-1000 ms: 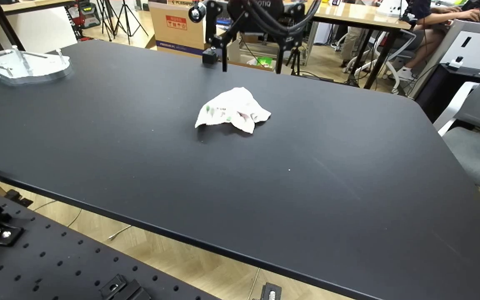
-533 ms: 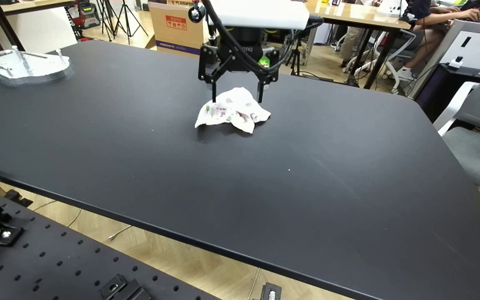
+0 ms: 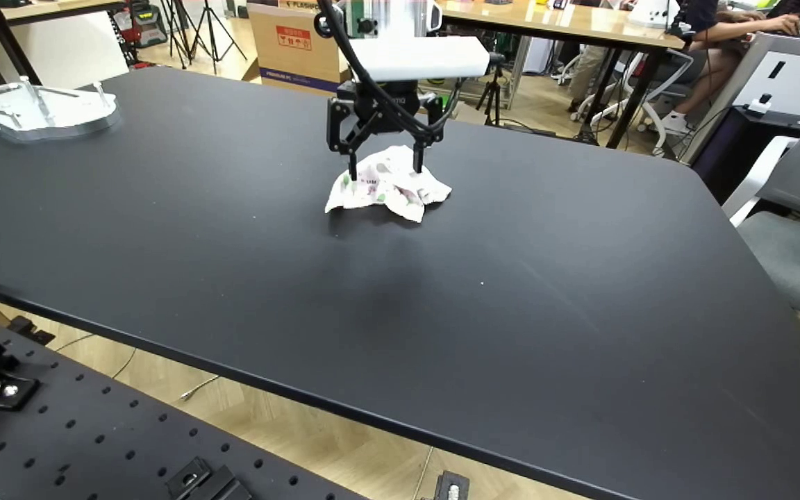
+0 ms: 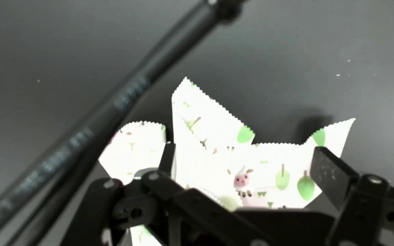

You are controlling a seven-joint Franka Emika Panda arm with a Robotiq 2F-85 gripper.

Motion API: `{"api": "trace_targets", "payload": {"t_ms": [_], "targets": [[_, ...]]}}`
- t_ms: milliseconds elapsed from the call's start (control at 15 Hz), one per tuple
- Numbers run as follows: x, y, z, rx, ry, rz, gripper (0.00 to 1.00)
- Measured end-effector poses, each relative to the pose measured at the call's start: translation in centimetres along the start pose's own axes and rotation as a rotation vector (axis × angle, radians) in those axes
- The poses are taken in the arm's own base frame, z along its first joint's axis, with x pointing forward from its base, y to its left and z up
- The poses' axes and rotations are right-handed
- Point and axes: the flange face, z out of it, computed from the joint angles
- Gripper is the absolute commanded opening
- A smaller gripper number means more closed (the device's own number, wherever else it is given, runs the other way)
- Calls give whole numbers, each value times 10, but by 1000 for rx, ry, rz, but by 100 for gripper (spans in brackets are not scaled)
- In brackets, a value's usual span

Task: Hang the cloth on the stand

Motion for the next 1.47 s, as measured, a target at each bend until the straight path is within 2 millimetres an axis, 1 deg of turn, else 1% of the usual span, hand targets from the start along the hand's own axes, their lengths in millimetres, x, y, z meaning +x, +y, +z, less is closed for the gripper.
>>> {"api": "trace_targets", "payload": {"t_ms": [67, 200, 333, 467, 600, 667, 800, 867, 933, 1067, 1133, 1267, 1467], "targets": [[4, 1, 3, -24, 22, -15, 80], [12, 6, 6, -76, 66, -41, 67], [17, 10, 10, -110, 104, -51, 51], [19, 13, 16, -117, 128, -42, 39], [21, 14, 21, -95, 140, -19, 25], [21, 13, 22, -81, 149, -1, 17], [21, 13, 21, -44, 156, 45, 4], [20, 14, 20, -25, 153, 78, 1], [20, 16, 16, -12, 149, 111, 0], [19, 23, -1, -10, 158, 186, 0], [19, 27, -15, -25, 173, 222, 1], [20, 36, -51, -68, 216, 288, 1], [24, 41, -114, -140, 283, 368, 1]]}}
